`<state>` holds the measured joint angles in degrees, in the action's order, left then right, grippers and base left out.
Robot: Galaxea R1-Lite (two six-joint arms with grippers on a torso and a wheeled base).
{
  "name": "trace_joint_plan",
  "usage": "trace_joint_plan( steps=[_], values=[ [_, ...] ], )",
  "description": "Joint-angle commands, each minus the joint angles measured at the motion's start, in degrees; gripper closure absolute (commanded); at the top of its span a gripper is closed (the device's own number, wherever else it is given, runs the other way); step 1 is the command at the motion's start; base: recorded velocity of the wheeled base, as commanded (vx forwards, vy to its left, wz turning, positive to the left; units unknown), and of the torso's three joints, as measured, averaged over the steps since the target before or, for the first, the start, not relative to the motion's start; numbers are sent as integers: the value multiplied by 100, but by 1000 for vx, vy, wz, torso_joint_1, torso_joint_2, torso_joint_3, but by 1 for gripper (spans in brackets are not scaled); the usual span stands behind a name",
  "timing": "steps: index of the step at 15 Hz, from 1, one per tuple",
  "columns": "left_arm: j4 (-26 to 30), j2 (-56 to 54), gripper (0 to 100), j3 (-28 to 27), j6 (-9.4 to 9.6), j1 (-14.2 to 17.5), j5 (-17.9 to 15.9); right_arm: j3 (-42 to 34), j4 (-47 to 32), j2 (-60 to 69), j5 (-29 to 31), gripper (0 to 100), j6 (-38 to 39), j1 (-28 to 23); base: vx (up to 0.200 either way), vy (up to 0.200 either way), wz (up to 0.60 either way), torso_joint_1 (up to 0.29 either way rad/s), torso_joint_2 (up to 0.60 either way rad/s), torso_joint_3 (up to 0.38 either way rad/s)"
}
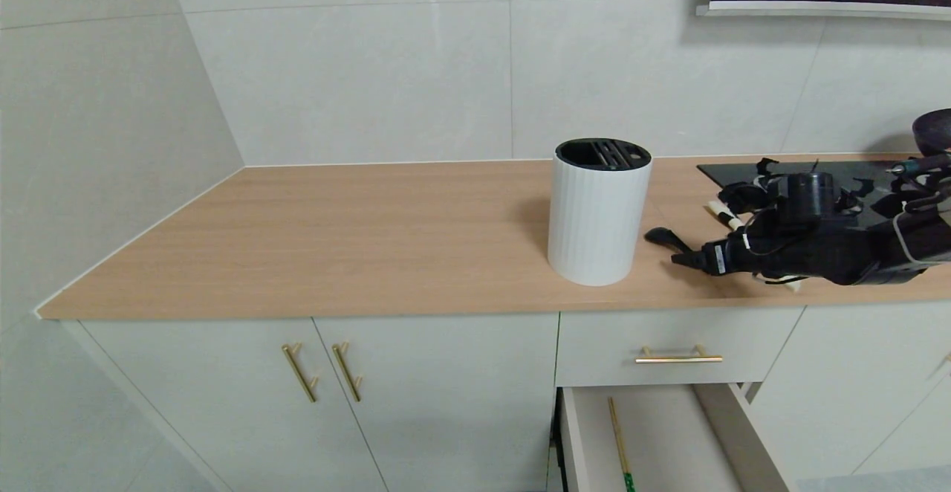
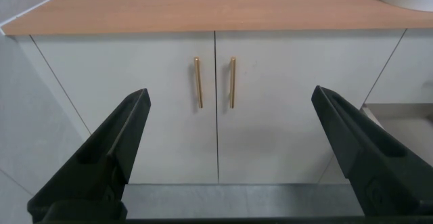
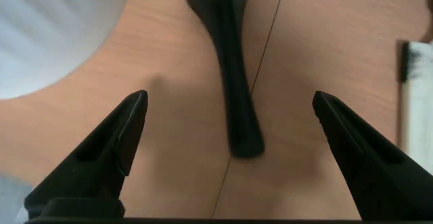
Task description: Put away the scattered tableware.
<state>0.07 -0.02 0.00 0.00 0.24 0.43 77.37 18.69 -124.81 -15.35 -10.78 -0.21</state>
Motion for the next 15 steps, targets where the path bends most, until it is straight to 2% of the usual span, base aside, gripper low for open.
trace_joint_plan(
  steps=[1,6,7,15],
  values=[
    [1,2,0,0,0,2,1,15,56,-219,-3,0,5,3,0,0,0,0,0,0],
    [1,2,0,0,0,2,1,129,82,-343,-3,0,14,3,0,0,0,0,0,0],
    [1,2,0,0,0,2,1,129,82,-343,-3,100,14,3,0,0,0,0,0,0],
    [1,2,0,0,0,2,1,173,74,-386,-3,100,23,3,0,0,0,0,0,0]
  ],
)
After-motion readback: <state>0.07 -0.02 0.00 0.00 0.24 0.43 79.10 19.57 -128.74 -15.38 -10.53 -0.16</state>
